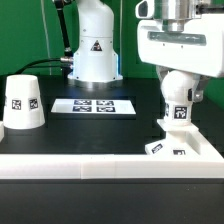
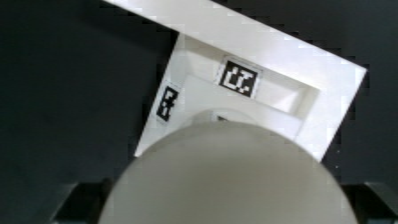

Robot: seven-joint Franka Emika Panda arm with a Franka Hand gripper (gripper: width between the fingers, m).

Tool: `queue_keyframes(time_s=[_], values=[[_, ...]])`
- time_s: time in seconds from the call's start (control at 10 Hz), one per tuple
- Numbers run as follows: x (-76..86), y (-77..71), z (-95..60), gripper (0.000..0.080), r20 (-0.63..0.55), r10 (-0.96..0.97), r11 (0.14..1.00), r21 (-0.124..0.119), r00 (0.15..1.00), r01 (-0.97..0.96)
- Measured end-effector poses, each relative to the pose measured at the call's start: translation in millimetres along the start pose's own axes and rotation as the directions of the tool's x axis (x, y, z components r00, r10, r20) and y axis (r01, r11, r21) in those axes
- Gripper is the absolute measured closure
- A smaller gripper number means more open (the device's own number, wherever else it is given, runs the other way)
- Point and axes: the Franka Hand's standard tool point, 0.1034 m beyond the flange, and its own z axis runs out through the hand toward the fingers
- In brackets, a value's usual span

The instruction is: Assemble lamp

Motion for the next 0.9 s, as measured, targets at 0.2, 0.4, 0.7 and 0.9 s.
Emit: queue_keyframes(time_s=[0.2, 0.4, 0.7, 0.9], values=[[-1.7, -1.1, -0.5, 0.0220, 0.000, 0.101, 0.995, 0.002, 0.995, -0.101], [-3.3, -1.5, -0.4, 0.0220, 0.008, 0.205, 0.979, 0.003, 0.979, -0.205], [-2.8, 1.8, -0.7, 0.0220, 0.093, 0.538, 0.841, 0.013, 0.838, -0.541], [-4.2, -0.6, -1.0, 0.0220, 0.102, 0.580, 0.811, 0.015, 0.808, -0.585]])
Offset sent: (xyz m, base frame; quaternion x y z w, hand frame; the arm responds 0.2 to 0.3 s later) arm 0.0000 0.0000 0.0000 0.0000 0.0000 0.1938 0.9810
